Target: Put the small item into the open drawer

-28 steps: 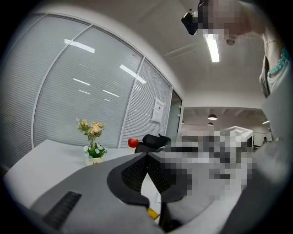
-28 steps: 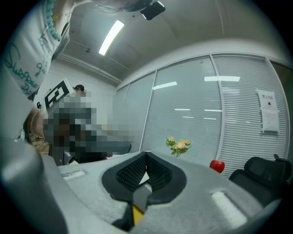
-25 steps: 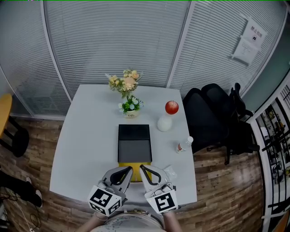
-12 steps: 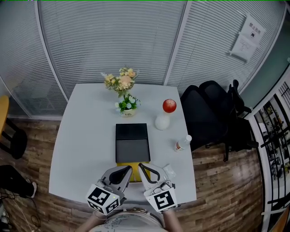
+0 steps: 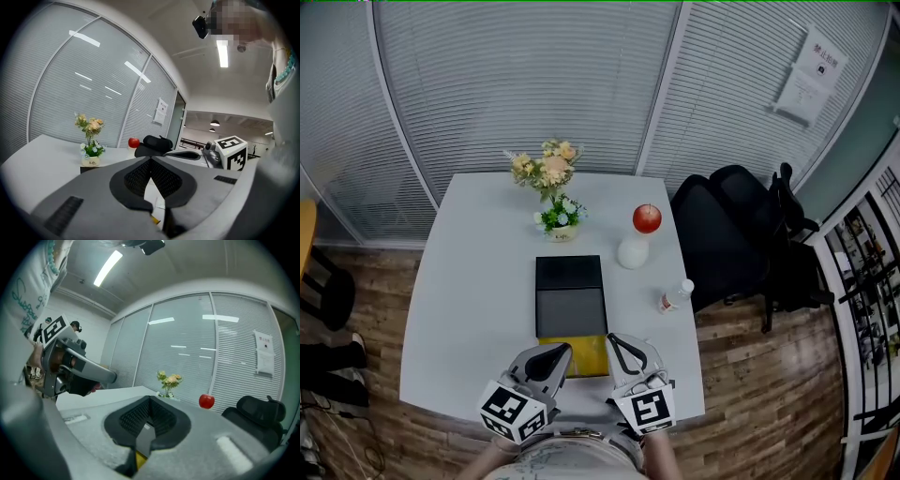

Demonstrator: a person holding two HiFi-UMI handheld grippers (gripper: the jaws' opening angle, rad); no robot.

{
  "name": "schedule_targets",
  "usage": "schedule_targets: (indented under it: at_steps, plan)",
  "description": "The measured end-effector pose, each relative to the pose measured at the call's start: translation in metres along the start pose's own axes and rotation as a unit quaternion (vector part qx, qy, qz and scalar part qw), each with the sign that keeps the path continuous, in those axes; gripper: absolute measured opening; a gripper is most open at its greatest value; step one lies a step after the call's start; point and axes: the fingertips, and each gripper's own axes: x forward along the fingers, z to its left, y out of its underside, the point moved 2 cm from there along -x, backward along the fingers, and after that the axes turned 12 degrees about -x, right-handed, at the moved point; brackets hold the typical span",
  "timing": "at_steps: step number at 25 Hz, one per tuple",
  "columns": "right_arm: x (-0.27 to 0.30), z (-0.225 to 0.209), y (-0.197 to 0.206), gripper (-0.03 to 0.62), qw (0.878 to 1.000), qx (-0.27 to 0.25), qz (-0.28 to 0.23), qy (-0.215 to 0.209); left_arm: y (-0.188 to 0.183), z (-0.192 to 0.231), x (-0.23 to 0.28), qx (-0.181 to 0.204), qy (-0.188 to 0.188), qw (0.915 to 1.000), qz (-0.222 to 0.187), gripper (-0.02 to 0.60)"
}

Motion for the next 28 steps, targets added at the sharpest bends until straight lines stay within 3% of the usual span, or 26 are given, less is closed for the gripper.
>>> schedule_targets:
  at_steps: [18, 28]
  plan:
    - [-0.037, -0.053, 0.054, 0.003, 0.994, -0.005, 0.081, 0.074, 0.008, 0.006, 0.0, -0.01, -0.014, 0.9998, 0.006, -0.003]
    - [-0.03, -0.059, 0.079, 0.003, 0.992, -0.001, 0.1, 0.071, 0.01, 0.008, 0.003, -0.015, -0.017, 0.9996, 0.018, -0.003]
